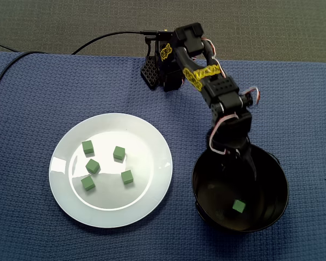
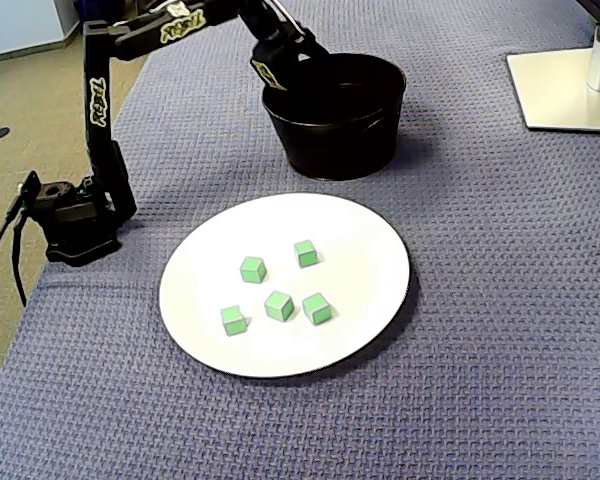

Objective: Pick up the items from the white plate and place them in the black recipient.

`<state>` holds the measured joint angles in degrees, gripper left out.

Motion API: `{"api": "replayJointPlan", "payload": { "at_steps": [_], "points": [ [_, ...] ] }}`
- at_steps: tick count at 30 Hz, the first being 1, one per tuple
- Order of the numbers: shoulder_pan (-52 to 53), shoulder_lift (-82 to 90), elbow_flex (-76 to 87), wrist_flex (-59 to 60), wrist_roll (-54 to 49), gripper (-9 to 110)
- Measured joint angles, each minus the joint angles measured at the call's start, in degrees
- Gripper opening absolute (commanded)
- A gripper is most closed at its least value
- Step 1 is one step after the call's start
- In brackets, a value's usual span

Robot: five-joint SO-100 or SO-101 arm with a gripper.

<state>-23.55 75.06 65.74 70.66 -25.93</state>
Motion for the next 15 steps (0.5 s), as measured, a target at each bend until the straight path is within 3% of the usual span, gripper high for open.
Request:
{"api": "replayJointPlan", "payload": {
  "at_steps": [7, 15],
  "points": [
    [8.1, 10.7, -5.4, 13.2, -15.0, 33],
    [27.7, 20.0, 1.9, 17.2, -38.6, 33]
  ]
}}
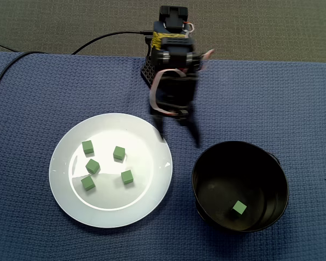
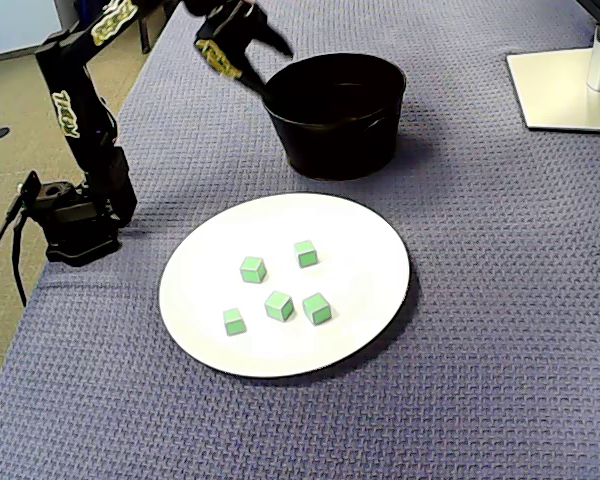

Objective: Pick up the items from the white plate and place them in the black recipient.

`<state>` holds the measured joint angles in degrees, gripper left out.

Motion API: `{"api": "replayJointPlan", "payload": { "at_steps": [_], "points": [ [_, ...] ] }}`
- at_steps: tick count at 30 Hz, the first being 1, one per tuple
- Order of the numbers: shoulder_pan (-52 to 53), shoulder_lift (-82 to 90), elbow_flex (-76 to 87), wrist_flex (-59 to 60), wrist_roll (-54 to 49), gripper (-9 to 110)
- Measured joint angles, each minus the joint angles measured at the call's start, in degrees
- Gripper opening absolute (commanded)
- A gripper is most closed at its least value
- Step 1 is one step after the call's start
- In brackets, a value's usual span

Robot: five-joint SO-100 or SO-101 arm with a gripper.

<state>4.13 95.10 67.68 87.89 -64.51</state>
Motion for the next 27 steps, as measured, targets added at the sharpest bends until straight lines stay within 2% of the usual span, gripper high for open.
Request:
{"api": "replayJointPlan", "payload": {
  "at_steps": [5, 12, 27],
  "points": [
    [11.8, 0.1, 9.1, 0.0, -13.5, 32],
    [17.1, -4.7, 16.1, -0.9, -25.8, 32],
    [23.0, -21.5, 15.4, -10.5, -30.7, 30]
  ]
}}
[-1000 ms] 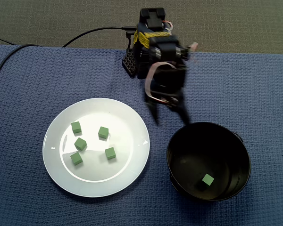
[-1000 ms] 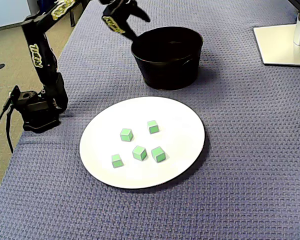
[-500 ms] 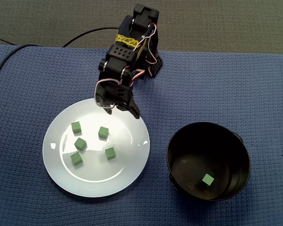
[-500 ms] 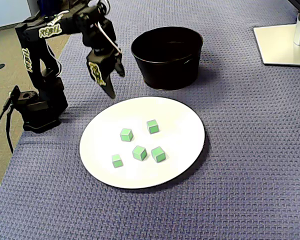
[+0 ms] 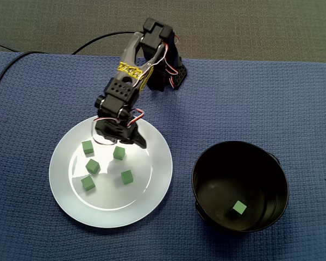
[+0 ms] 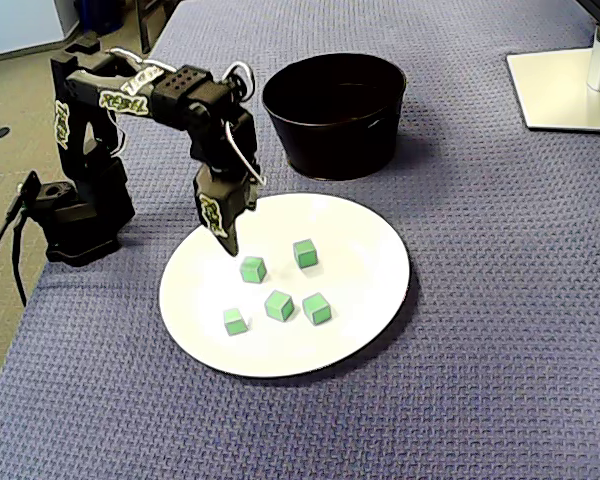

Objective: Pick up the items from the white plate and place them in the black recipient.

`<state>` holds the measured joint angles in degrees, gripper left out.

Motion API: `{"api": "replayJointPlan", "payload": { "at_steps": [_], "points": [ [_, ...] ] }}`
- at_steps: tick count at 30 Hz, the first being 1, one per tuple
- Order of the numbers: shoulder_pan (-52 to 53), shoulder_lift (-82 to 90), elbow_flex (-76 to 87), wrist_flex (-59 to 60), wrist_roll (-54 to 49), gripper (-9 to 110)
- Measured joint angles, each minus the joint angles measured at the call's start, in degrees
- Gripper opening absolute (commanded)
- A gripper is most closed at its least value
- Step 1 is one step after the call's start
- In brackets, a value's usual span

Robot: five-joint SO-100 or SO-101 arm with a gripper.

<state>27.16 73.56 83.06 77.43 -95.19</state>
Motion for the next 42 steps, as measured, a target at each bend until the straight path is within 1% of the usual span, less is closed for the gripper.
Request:
{"api": "replayJointPlan", "payload": {
  "at_steps": [8, 19, 23, 30, 37, 42],
  "points": [
    [3.8, -5.7, -3.3, -3.4, -3.1, 30],
    [3.9, -10.9, -5.4, -5.3, -3.3, 24],
    [3.9, -12.3, -5.4, -7.5, -3.3, 17],
    [4.3, -12.8, -5.4, -9.0, -3.3, 11],
    [4.4, -12.7, -4.6, -9.4, -3.2, 0],
    [4.4, -11.8, -3.1, -9.5, -2.0, 0]
  ]
}}
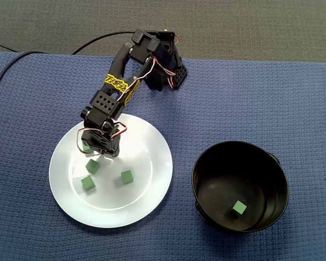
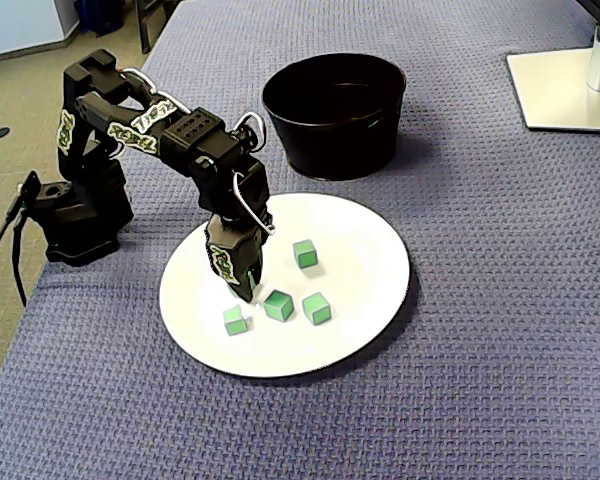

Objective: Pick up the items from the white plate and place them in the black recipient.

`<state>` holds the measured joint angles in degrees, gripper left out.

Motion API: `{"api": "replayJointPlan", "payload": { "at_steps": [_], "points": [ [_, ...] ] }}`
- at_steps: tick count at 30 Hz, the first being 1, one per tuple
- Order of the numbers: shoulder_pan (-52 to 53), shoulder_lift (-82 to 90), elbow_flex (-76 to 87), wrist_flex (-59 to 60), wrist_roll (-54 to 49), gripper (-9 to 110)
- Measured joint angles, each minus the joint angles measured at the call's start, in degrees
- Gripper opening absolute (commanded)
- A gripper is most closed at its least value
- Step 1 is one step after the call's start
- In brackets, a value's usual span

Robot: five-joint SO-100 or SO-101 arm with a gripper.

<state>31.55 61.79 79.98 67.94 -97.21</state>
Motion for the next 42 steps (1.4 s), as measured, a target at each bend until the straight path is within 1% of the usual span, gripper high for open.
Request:
{"api": "replayJointPlan", "payload": {
  "at_steps": [5, 10, 13, 17, 20, 22, 26, 29, 34, 40, 41, 42],
  "points": [
    [0.0, 0.9, 0.4, 1.5, 4.1, 0],
    [-0.4, 5.7, -1.9, 9.8, 11.3, 0],
    [-2.7, 10.2, -6.7, 16.7, 18.7, 0],
    [-8.3, 16.5, -15.9, 24.7, 31.2, 0],
    [-14.3, 20.9, -23.6, 27.6, 41.6, 0],
    [-19.5, 23.3, -27.6, 27.4, 48.2, 0],
    [-30.8, 25.6, -31.6, 21.5, 60.4, 0],
    [-37.9, 26.1, -30.9, 14.1, 67.1, 0],
    [-48.5, 25.7, -23.7, 1.8, 73.2, 0],
    [-53.5, 22.8, -10.0, -9.6, 75.7, 0],
    [-53.8, 22.4, -7.4, -11.8, 75.7, 3],
    [-54.1, 22.0, -4.9, -13.8, 75.7, 13]
  ]
}}
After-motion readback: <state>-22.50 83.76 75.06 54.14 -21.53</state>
